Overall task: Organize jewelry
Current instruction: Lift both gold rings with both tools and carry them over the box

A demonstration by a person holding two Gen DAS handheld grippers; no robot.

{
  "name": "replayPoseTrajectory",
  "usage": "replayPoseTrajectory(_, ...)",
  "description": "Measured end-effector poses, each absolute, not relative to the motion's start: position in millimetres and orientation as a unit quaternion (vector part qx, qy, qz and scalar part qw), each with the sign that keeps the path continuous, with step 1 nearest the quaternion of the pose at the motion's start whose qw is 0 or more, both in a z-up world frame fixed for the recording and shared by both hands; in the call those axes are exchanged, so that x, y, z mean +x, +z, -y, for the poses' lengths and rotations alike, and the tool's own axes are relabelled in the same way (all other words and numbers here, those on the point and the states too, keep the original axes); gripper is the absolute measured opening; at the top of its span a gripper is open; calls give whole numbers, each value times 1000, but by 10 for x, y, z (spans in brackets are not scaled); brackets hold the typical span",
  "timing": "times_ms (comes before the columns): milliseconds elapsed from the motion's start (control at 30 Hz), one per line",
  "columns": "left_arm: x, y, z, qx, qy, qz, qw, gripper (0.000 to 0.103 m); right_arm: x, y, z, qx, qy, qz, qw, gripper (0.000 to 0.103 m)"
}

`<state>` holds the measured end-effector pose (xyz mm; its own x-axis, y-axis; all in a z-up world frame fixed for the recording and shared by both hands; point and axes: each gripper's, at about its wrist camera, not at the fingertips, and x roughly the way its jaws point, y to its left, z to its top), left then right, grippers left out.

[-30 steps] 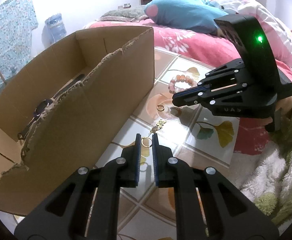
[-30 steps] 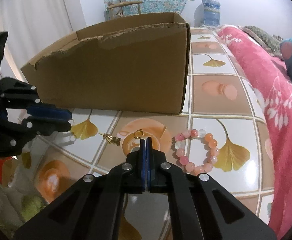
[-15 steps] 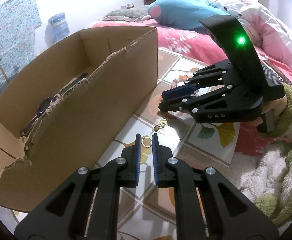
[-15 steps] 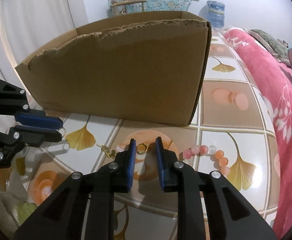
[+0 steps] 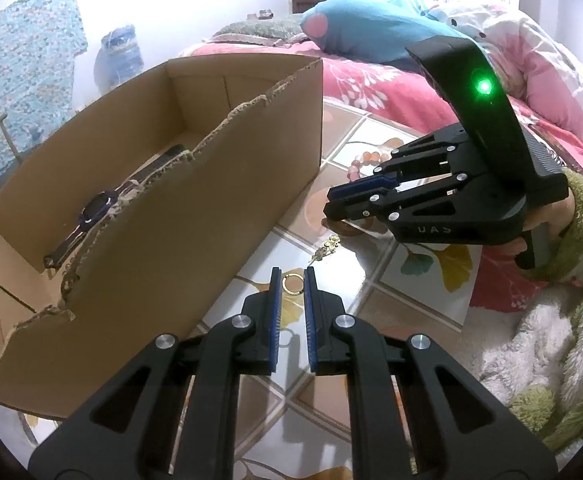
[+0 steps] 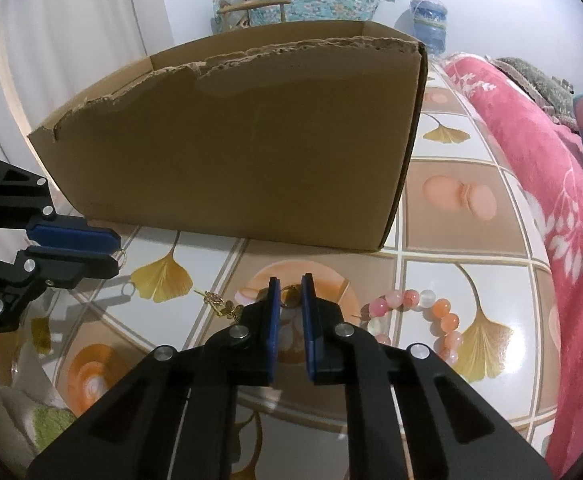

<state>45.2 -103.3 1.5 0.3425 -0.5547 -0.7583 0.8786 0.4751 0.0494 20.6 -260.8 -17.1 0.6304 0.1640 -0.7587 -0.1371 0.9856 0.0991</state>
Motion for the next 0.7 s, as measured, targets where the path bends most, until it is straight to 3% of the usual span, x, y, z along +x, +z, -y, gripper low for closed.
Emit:
replayPoseTrajectory(367,391,192,972,218,-457,-334,795,10,54,-1,2666,22,82,-400,913,11)
replayPoseTrajectory(700,495,997,717,147,-471,-283,822,10,-76,1062,2734,40,149,-293,944,11)
